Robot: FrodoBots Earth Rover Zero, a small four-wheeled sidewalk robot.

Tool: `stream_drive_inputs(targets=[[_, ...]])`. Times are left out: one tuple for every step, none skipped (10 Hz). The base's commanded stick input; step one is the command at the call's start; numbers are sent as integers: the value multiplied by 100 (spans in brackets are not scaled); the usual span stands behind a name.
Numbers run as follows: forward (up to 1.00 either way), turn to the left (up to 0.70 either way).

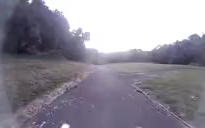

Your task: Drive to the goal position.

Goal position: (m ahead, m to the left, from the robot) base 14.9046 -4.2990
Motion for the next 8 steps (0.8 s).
stream_drive_inputs(targets=[[70, 0], [70, 0], [70, 0], [70, 0], [70, 0], [70, 0], [70, 0], [70, 0]])
